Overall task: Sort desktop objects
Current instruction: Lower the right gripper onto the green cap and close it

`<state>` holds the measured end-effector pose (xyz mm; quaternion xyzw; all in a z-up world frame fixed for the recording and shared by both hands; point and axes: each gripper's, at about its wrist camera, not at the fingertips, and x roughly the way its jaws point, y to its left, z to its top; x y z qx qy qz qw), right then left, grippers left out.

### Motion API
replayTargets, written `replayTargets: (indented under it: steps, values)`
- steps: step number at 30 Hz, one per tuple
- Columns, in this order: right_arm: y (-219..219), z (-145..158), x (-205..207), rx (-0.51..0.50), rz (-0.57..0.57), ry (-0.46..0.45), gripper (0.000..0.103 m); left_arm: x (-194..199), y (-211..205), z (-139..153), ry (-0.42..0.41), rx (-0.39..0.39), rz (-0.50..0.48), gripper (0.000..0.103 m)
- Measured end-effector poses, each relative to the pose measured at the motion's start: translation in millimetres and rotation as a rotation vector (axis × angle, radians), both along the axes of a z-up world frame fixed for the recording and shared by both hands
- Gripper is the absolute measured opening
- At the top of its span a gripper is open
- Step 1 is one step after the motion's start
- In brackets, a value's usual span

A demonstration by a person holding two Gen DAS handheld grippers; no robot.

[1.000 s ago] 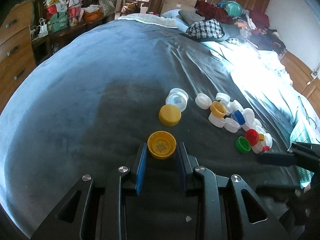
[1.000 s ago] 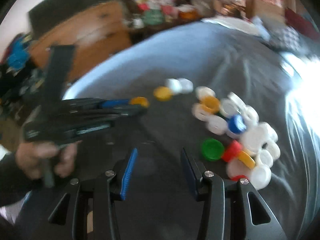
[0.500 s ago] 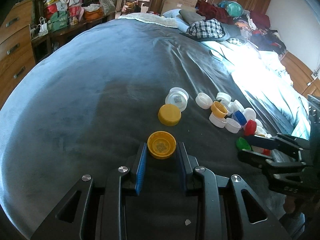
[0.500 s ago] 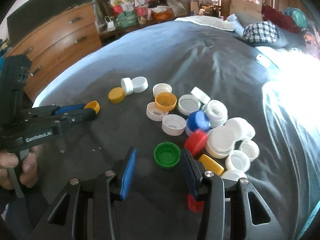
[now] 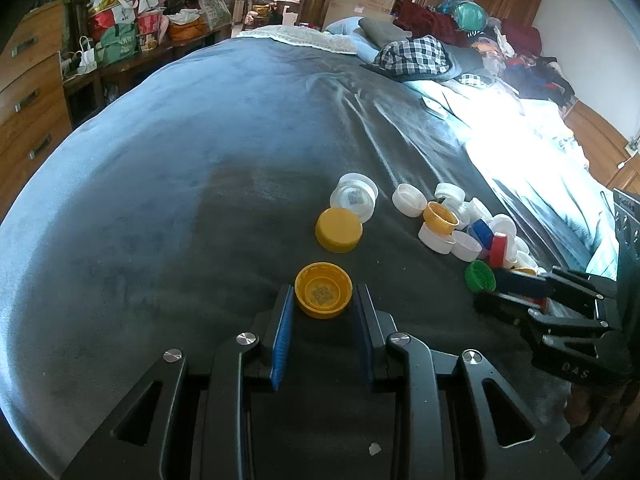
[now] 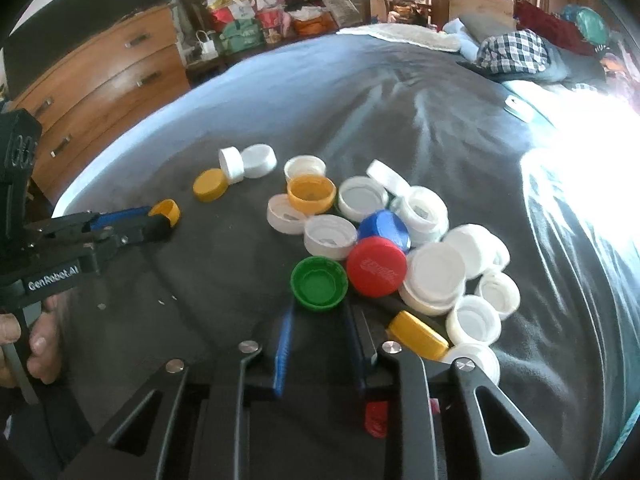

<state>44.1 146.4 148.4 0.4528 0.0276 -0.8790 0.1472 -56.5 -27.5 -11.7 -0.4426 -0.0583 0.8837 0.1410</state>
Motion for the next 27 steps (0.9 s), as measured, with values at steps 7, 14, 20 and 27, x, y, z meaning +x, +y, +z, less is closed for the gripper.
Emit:
replayTargets:
  steps: [7, 14, 20, 27]
  values:
    - [-3.6, -3.8, -6.4, -0.027, -0.021, -0.011, 0.043, -2.7, -1.5, -0.7, -0.005, 0.007, 0.003, 0.024]
    - [-7.8, 10.3, -0.4, 0.011, -0.039, -0.005, 0.032, 0.9, -1.1, 8.1, 0.011, -0.013, 0.006, 0.024]
    - [-6.8, 50.9, 29.0, 0.012, -0.061, 0.056, 0.032, 16.4, 9.7, 35.4, 0.040, -0.066, 0.010, 0.024]
    - [8.7, 93.8, 69.6, 0.010, -0.127, 0.098, 0.032, 44.5, 47.9, 74.0, 0.099, -0.182, -0.005, 0.024]
